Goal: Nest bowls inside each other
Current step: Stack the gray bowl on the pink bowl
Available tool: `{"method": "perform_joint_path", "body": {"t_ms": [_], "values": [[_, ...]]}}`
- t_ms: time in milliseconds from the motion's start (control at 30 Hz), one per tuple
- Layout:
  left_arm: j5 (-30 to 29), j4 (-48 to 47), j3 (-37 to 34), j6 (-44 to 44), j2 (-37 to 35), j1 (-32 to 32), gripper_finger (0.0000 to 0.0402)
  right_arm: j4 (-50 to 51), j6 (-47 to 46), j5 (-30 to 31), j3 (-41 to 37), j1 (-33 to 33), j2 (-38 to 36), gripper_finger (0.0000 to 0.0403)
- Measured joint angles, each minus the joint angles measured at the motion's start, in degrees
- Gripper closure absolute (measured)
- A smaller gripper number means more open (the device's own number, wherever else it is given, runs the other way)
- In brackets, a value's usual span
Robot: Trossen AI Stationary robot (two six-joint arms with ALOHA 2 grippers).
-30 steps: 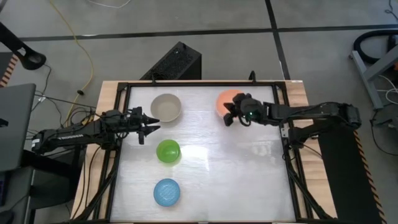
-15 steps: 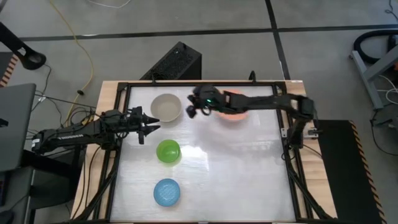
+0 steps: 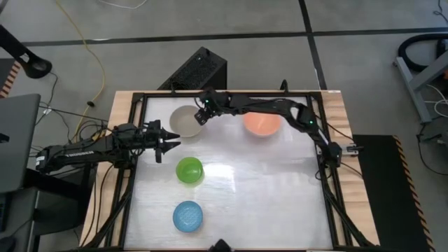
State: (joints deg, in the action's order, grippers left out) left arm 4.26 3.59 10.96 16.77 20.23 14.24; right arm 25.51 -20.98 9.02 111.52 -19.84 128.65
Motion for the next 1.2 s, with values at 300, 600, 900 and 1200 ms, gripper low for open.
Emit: {"method": "perform_joint_path", "body": {"t_ms": [300,600,900,1200], "values": [[0.56,-0.01,0.00,-1.33,0.00,-0.01,0.0244,0.07,-2.57,-5.20,1.56,-2.51,3.18,0.0111],[0.67,0.16,0.00,-2.07,-0.02,-0.02,0.0244,-0.54,0.36,-6.32,1.60,-0.72,3.84,0.0111],[0.58,0.18,0.00,-1.87,-0.02,0.00,0.0244,1.79,-0.93,-9.38,1.58,-0.17,3.84,0.0172],[1.31,1.07,0.00,-0.85,-0.02,0.00,0.0244,2.17,0.70,-9.98,1.58,-0.17,3.84,0.0371]]}}
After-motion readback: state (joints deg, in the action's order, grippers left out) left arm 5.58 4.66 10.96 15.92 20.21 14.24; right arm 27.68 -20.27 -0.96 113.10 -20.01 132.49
